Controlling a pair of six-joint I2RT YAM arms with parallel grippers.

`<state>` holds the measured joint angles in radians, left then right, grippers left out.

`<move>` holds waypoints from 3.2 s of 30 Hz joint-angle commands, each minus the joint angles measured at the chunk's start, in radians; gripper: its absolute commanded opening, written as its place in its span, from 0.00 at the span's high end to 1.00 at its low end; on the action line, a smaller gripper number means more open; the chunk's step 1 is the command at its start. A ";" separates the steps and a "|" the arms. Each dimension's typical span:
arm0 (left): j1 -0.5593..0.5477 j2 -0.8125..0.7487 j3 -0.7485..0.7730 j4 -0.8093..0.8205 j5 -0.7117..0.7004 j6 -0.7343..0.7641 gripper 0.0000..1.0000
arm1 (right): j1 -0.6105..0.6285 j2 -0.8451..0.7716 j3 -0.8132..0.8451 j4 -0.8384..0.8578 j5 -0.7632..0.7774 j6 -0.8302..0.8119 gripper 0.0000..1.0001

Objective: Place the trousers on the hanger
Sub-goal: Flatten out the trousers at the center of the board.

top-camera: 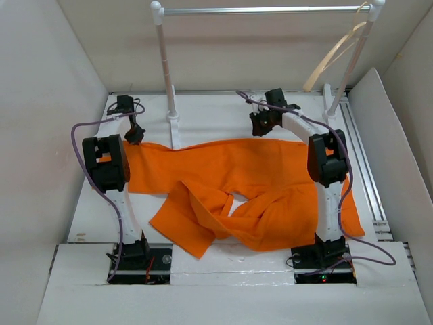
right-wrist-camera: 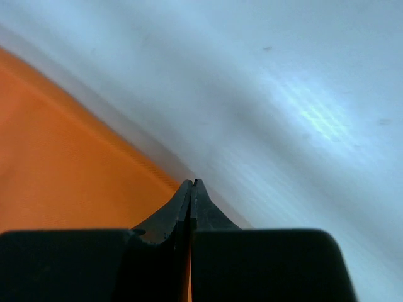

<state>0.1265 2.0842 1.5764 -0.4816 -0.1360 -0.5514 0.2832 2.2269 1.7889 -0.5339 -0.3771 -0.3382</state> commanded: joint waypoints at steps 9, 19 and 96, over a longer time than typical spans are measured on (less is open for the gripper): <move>0.041 -0.183 0.013 0.024 -0.039 -0.067 1.00 | -0.082 -0.160 0.003 0.163 0.011 0.094 1.00; 0.041 -0.191 -0.174 0.069 -0.004 -0.068 1.00 | -0.006 -0.012 0.018 0.017 -0.172 -0.088 0.39; -0.401 -1.034 -0.894 0.150 0.272 -0.098 0.19 | -0.743 -0.362 -0.562 0.192 -0.183 0.150 0.25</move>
<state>-0.2737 1.0515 0.7040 -0.3782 0.0948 -0.6304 -0.4522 1.8175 1.1709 -0.3141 -0.4732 -0.1310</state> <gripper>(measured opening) 0.804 0.750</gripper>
